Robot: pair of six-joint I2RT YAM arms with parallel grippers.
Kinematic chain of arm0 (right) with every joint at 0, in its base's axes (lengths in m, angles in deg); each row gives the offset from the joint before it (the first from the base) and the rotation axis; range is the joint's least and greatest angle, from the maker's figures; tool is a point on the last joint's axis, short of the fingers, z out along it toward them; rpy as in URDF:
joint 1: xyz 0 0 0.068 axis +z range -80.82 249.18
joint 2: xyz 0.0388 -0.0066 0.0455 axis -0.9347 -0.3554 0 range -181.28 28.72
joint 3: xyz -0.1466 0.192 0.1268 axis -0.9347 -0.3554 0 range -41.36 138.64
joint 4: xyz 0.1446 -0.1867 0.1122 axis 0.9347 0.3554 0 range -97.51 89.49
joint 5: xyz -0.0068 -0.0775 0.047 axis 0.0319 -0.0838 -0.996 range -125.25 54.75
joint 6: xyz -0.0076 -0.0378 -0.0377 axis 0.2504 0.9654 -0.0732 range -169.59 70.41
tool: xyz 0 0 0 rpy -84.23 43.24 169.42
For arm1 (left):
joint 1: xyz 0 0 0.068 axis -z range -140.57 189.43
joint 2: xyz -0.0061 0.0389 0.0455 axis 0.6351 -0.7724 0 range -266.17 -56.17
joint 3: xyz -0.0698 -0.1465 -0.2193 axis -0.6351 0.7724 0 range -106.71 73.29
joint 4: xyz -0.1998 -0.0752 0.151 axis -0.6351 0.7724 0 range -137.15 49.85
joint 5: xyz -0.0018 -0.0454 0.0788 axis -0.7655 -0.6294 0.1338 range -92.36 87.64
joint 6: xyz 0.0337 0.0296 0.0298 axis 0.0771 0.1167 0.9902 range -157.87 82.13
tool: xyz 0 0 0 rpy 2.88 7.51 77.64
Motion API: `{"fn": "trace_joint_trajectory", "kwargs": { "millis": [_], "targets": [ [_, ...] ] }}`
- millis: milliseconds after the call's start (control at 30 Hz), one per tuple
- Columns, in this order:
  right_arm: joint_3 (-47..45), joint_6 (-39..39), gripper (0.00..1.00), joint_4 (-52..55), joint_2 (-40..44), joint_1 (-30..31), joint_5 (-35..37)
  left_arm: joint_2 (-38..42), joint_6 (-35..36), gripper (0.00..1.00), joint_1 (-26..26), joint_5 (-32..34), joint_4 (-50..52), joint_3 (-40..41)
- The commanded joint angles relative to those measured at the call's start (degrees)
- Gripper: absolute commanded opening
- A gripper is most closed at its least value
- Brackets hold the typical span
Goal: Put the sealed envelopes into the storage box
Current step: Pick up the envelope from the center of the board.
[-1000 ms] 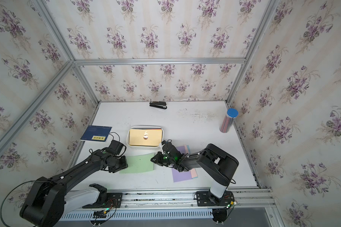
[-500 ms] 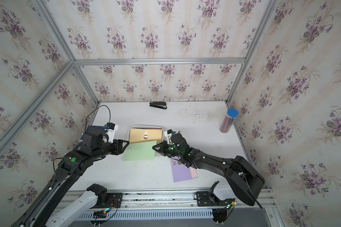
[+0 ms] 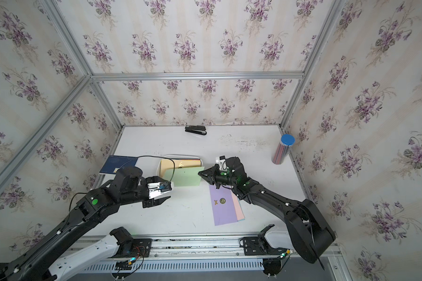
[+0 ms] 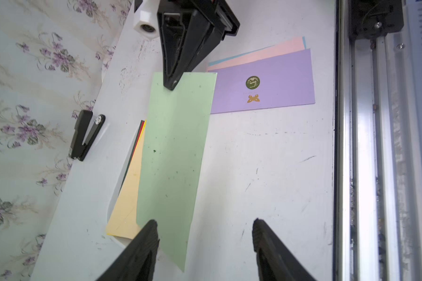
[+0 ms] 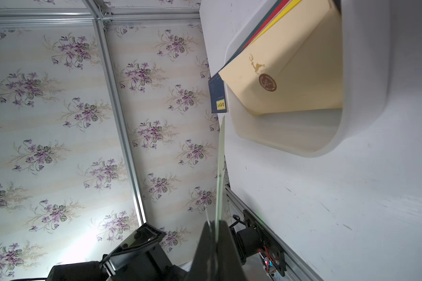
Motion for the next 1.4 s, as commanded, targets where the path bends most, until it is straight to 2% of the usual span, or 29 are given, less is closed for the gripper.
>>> {"fn": "trace_joint_trajectory", "kwargs": {
  "millis": [0, 133, 433, 667, 900, 1067, 1133, 1200, 1300, 1367],
  "targets": [
    [-0.3, -2.6, 0.0, -1.4, 0.8, 0.0, -1.9, -1.1, 7.6, 0.64, 3.8, 5.7, -8.9, 2.1],
    [-0.7, -3.6, 0.0, -1.7, 1.6, 0.0, -2.1, -5.0, 9.0, 0.64, 9.0, 13.4, -12.5, 4.4],
    [-1.2, -4.6, 0.0, -1.8, 2.3, 0.1, -2.7, -8.1, 7.6, 0.56, 10.4, 22.2, -23.1, 7.5],
    [-1.6, -6.0, 0.0, -3.0, 2.7, 0.1, -3.1, -15.2, 3.9, 0.44, 11.1, 30.3, -15.3, 1.8],
    [-1.7, -6.5, 0.0, -3.5, 2.6, 0.1, -3.5, -17.7, 3.1, 0.41, 11.6, 30.9, -16.9, 2.1],
    [-2.0, -6.5, 0.0, -3.5, 2.7, 0.1, -3.8, -18.7, 3.0, 0.24, 11.6, 32.1, -15.6, 1.4],
    [-2.2, -6.4, 0.0, -3.5, 2.7, 0.1, -3.8, -18.3, 2.7, 0.09, 11.6, 32.0, -15.0, 1.0],
    [-2.2, -6.1, 0.01, -3.7, 2.7, 0.1, -4.0, -17.5, 2.6, 0.0, 11.6, 31.7, -14.3, 0.8],
    [0.9, 0.6, 0.31, 1.0, 2.3, -1.0, -4.7, -16.7, 0.6, 0.0, 10.9, 30.4, -10.1, -1.6],
    [4.4, 9.9, 0.41, 10.1, 2.7, -2.5, -2.6, -16.8, -0.1, 0.0, 9.1, 27.6, -6.1, -4.2]
  ]
}}
